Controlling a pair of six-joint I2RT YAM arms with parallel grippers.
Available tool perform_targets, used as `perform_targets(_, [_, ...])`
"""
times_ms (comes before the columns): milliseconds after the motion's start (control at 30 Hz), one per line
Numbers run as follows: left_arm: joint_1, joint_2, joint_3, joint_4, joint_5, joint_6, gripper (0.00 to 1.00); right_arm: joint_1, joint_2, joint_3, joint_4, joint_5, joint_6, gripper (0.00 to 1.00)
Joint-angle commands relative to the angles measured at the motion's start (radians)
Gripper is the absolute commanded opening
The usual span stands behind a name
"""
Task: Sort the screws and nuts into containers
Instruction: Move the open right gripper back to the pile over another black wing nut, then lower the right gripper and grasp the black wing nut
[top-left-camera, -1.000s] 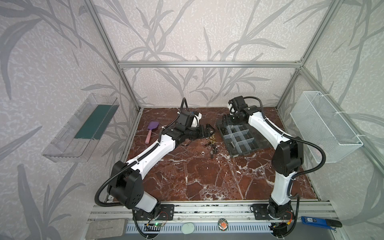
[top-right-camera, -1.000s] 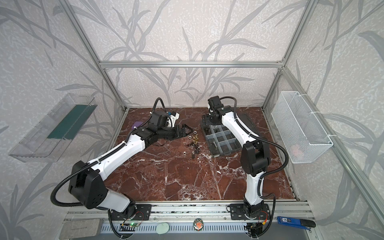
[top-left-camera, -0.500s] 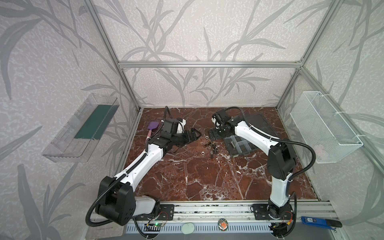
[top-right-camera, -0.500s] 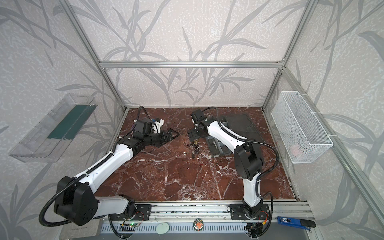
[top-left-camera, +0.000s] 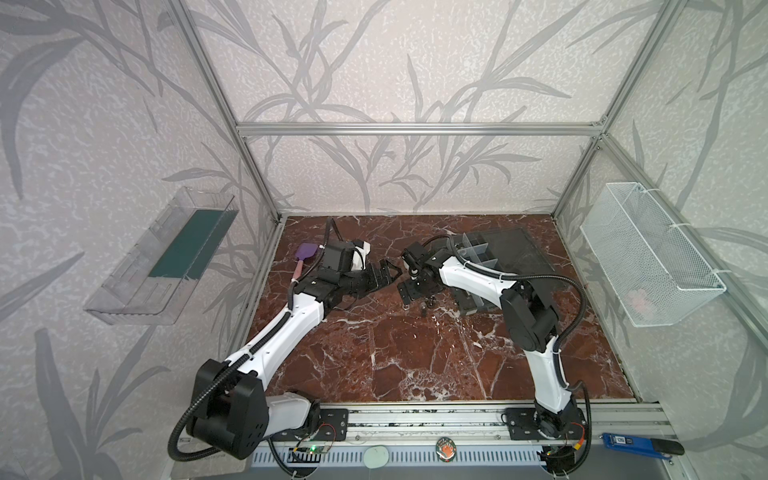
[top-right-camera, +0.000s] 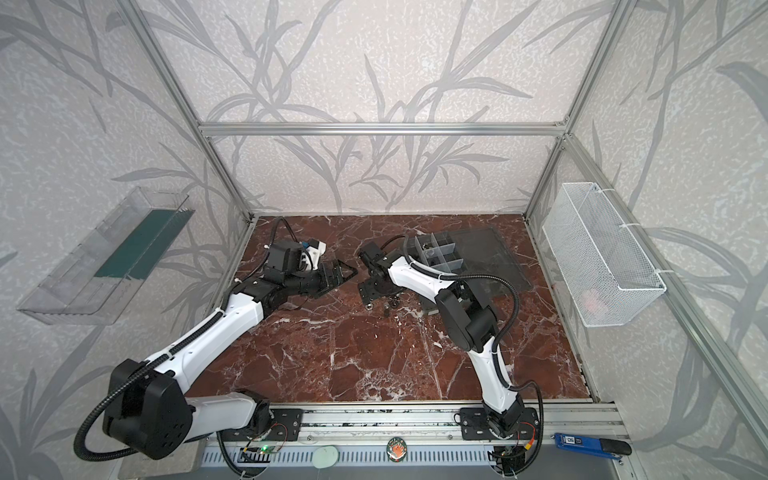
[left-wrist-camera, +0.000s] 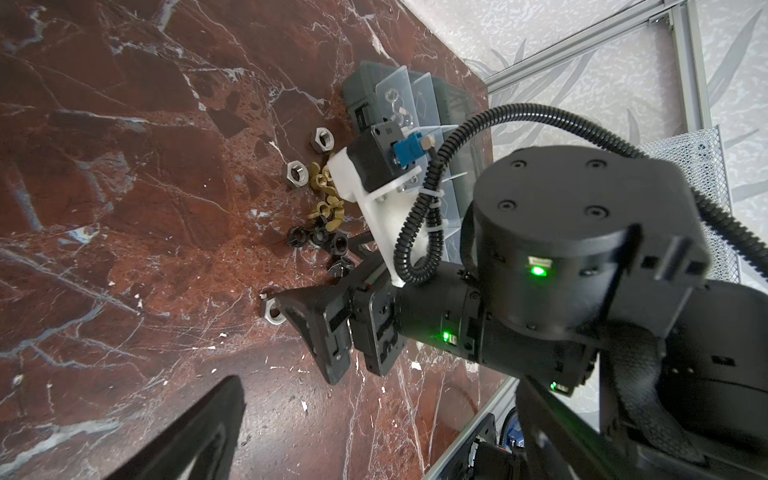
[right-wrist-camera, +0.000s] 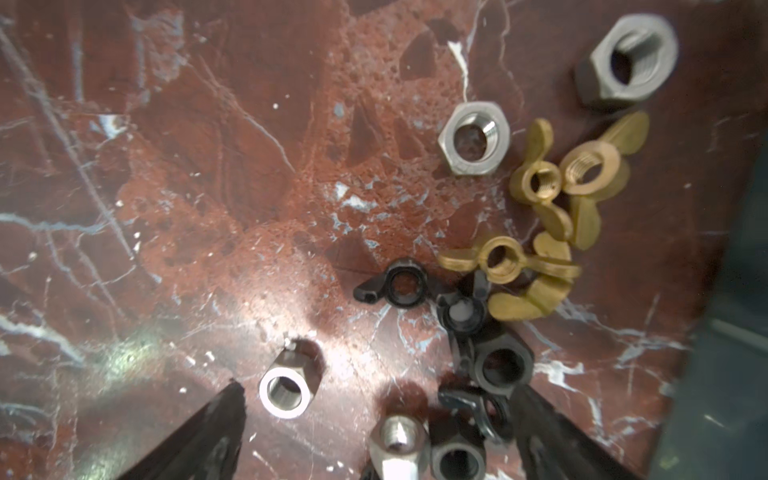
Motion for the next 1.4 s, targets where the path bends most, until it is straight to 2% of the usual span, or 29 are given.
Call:
perform_targets(0, [0.007, -0.024, -0.014, 0.018, 0.012, -0.011, 0.99, -0.002, 0.029, 0.056, 0.019, -0.009, 0.028, 0.89])
perform_targets(367, [0.007, -0.010, -0.022, 0.034, 0.016, -0.021, 0.99, 0.002, 0.107, 0.131, -0.017, 0.033, 0.000, 0.74])
perform_targets(800, [0.009, -0.008, -0.011, 0.017, 0.011, -0.009, 0.99, -0.010, 0.182, 0.222, -0.062, 0.043, -0.025, 0.68])
perform_targets(1067, [0.010, 0.004, -0.009, 0.028, 0.017, -0.018, 0.99, -0.010, 0.153, 0.159, -0.047, 0.057, -0.030, 0.65])
perform_targets(1367, [0.010, 0.003, -0.011, 0.033, 0.019, -0.028, 0.99, -0.019, 0.161, 0.150, -0.038, 0.055, -0.032, 0.50])
